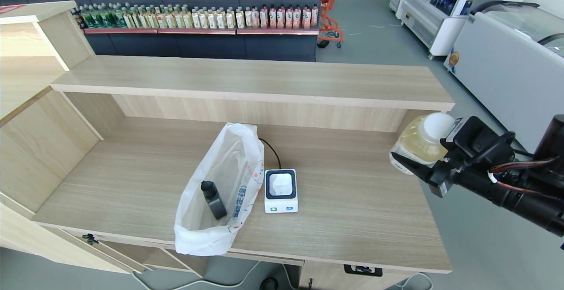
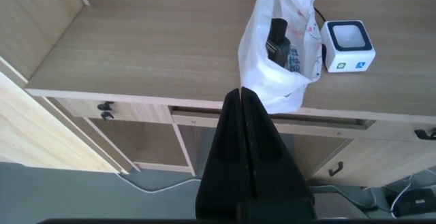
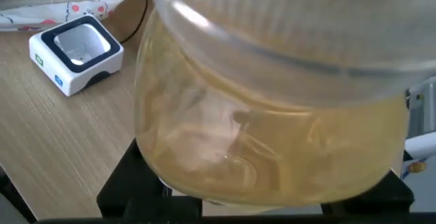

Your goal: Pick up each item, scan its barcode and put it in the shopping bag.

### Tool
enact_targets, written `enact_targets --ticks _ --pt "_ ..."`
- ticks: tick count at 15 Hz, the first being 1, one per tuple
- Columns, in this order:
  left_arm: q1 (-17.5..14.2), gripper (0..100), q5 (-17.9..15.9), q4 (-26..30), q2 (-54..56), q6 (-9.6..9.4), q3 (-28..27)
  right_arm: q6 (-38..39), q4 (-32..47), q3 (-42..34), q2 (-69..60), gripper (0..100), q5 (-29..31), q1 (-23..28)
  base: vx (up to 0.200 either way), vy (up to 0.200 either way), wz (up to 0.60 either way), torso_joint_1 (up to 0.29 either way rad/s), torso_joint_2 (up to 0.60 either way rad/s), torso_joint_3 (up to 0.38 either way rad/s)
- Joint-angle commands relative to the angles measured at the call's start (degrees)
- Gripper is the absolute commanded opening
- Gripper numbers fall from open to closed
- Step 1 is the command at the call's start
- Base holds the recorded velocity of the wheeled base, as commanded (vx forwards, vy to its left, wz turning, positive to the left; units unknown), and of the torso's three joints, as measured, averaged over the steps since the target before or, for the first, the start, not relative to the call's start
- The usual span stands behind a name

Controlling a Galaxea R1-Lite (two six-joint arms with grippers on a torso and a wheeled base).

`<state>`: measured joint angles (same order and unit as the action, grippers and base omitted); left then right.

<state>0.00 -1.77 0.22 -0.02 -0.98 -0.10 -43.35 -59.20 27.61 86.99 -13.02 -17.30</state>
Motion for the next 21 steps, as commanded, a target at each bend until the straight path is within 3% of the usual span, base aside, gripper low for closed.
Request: enact_targets --ticks 1,8,13,16,21 --pt "0.0 0 0.0 0.0 0.0 0.18 0.0 -0.6 -1.2 1.1 2.7 0 -0.5 -0.4 0.000 0.200 0.00 -0.007 0.00 0.002" --pt "0.0 0 0.0 0.0 -0.1 0.18 0.0 -2.0 -9.1 3.5 10.5 0 -4.4 -0.7 0.000 0.200 0.00 0.004 0.00 0.002" --pt "0.0 0 0.0 0.0 -0.1 0.27 0.0 -3.6 -23.1 5.0 23.8 0 -8.6 0.0 0.000 0.200 0.00 0.003 0.00 0.003" --pt "0.0 0 0.0 0.0 -0.1 0.27 0.0 -5.4 -30.5 4.6 29.9 0 -9.6 0.9 0.000 0.000 0.00 0.000 0.00 0.000" --pt "0.0 0 0.0 0.0 0.0 0.27 0.0 -5.5 -30.8 4.6 32.8 0 -12.5 2.4 0.000 0.000 0.00 0.000 0.00 0.000"
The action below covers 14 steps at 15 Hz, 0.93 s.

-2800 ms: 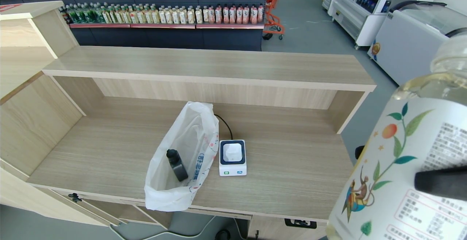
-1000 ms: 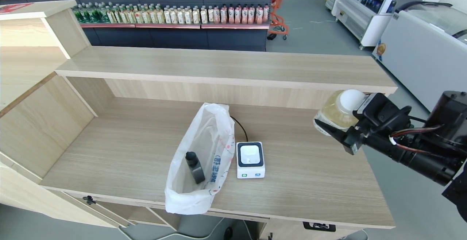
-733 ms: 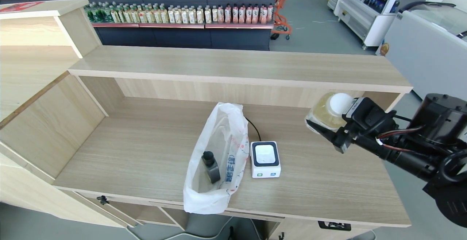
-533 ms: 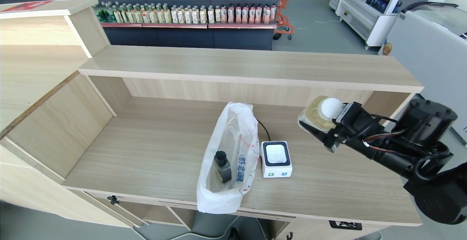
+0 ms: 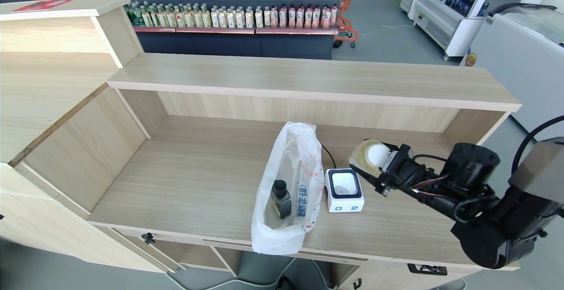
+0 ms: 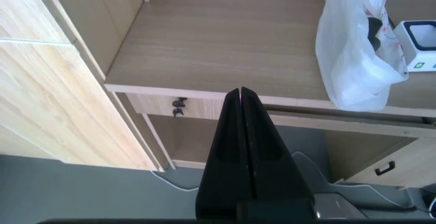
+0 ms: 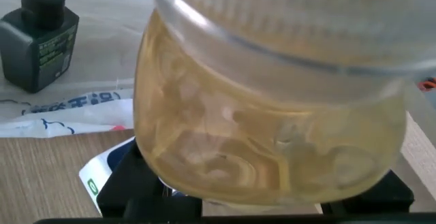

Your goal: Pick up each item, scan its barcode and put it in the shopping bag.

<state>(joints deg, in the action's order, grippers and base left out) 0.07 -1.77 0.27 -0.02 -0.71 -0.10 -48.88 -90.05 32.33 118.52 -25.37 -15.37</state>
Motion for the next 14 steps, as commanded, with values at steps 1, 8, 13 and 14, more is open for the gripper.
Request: enact_targets --ticks 1,8,13,14 --pt "-0.1 0 0.0 0.0 0.0 0.00 0.0 -0.1 0.1 -0.2 1.4 0 -0.2 0.6 0.000 0.000 0.00 0.000 0.00 0.000" --pt "-0.1 0 0.0 0.0 0.0 0.00 0.0 -2.6 0.1 1.6 4.7 0 -3.8 1.0 0.000 0.000 0.00 0.000 0.00 0.000" --pt "-0.1 0 0.0 0.0 0.0 0.00 0.0 -3.6 0.1 4.0 7.9 0 -6.1 1.4 0.000 0.000 0.00 0.000 0.00 0.000" --pt "-0.1 0 0.0 0.0 0.0 0.00 0.0 -4.0 0.1 5.3 9.0 0 -8.2 1.9 0.000 0.000 0.00 0.000 0.00 0.000"
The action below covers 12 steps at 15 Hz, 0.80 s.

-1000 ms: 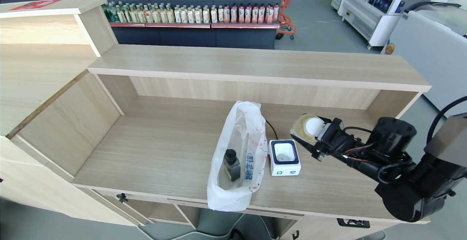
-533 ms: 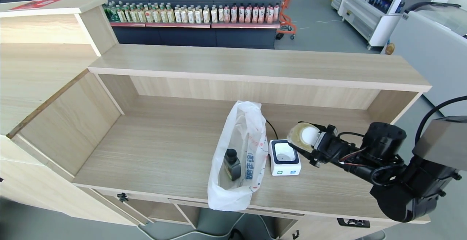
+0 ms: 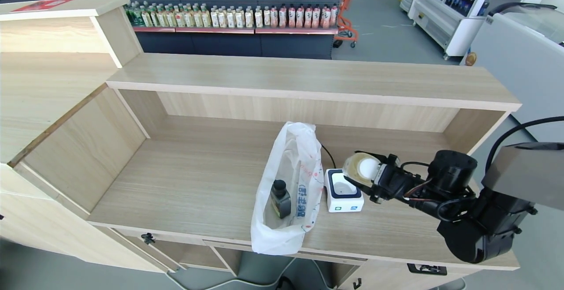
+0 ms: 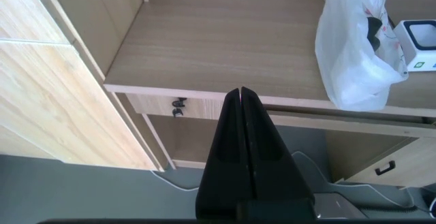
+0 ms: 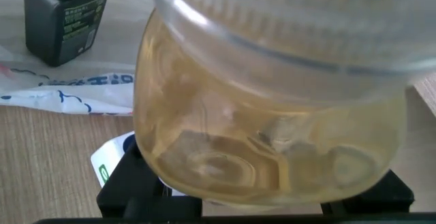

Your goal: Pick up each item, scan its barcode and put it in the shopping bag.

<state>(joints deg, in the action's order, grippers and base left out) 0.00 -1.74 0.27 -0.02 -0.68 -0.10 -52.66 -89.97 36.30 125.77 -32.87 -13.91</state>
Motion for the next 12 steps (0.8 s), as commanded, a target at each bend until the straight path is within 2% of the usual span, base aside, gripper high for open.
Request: enact_targets --ticks 1,12 --pt "0.0 0 0.0 0.0 0.0 -0.02 0.0 -0.7 0.0 2.6 2.8 0 -2.6 0.8 0.000 0.000 0.00 0.000 0.00 0.000" --pt "0.0 0 0.0 0.0 0.0 -0.02 0.0 -0.6 0.0 10.6 10.7 0 -4.8 0.9 0.000 0.000 0.00 0.000 0.00 0.000"
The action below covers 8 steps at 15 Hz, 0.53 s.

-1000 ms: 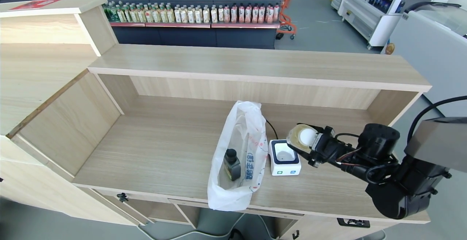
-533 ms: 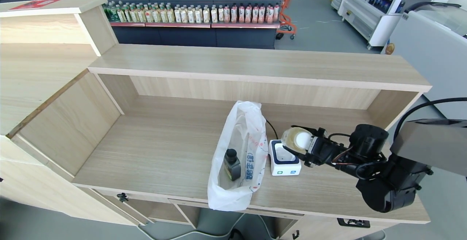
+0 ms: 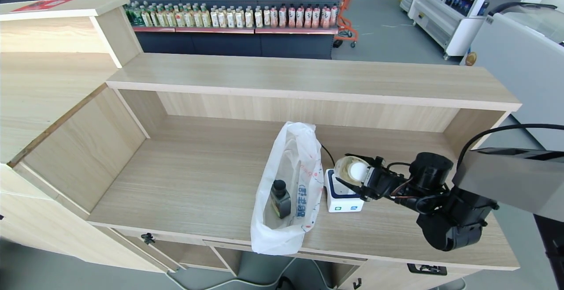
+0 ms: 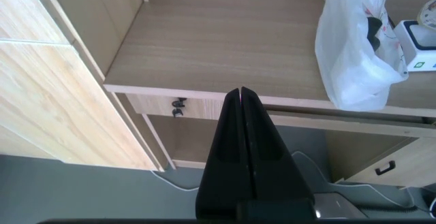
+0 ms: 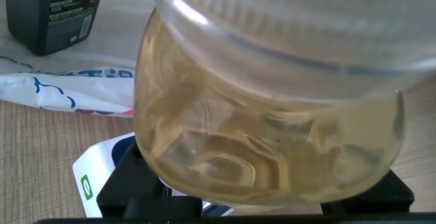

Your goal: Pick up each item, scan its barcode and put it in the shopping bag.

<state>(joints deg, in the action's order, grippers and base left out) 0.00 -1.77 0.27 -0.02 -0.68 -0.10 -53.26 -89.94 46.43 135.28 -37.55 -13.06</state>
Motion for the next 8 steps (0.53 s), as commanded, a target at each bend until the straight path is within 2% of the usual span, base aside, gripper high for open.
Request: enact_targets --ticks 1,8 --pt "0.0 0 0.0 0.0 0.0 -0.02 0.0 0.0 -0.1 1.1 1.5 0 -0.6 0.1 0.000 0.000 0.00 0.000 0.00 0.000" --pt "0.0 0 0.0 0.0 0.0 -0.02 0.0 0.1 -0.1 2.1 2.6 0 -1.2 0.3 0.000 0.000 0.00 0.000 0.00 0.000"
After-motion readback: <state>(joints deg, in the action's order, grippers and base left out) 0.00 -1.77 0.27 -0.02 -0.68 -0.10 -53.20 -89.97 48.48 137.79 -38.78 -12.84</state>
